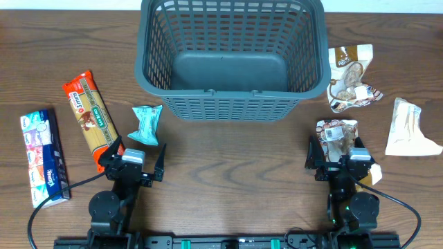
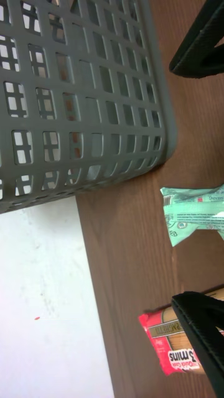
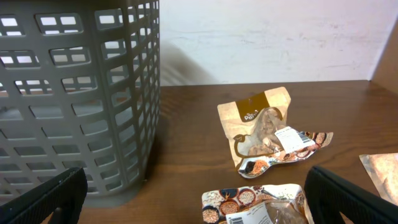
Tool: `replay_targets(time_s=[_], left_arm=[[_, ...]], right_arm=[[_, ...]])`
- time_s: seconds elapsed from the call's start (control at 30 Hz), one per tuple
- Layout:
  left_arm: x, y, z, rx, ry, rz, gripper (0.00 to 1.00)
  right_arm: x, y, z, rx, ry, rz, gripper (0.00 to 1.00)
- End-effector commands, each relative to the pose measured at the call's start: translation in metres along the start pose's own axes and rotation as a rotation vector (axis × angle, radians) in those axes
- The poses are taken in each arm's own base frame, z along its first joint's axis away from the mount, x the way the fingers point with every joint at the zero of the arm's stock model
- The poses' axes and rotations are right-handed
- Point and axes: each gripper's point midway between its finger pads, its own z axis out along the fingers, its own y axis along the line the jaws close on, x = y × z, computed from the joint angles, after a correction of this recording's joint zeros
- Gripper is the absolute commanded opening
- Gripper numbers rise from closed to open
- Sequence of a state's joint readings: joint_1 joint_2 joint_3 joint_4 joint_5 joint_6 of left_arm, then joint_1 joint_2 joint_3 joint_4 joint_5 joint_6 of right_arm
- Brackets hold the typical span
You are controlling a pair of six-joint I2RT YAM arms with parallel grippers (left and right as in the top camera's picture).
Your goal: Pack container
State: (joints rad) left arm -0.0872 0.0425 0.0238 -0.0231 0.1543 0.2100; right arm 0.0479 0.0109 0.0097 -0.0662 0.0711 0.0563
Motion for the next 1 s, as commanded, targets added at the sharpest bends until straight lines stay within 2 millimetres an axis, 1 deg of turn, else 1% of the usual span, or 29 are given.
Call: replay_targets(time_s=[0.0, 0.5, 0.6, 0.87, 0.97], left_arm=[[0.0135, -0.0079, 0.0006, 0.038, 0.034, -0.009, 0.98], [0.0132, -0.0079, 0.0006, 0.038, 0.033, -0.009, 0.99], [0.0132, -0.0079, 0.0006, 0.038, 0.033, -0.009, 0.98], [0.0135, -0.0078, 0.0006, 0.038, 0.034, -0.009, 0.98], [0.0145, -0.0079, 0.0008, 0.038, 0.039, -0.011, 0.99]], right_arm=[[0.0013, -0.0013, 0.0001, 0.003, 0.001, -0.008, 0.99], [0.0013, -0.0007, 0.0001, 0.000, 0.000, -0.008, 0.99], [0.0011, -0.0032, 0.0000, 0.015, 0.000, -0.008, 0.99], [0.0089, -0.0017, 0.0019, 0.006, 0.034, -0.010, 0.99], [0.0090, 0.0025, 0.0023, -0.017, 0.037, 0.041, 0.99]])
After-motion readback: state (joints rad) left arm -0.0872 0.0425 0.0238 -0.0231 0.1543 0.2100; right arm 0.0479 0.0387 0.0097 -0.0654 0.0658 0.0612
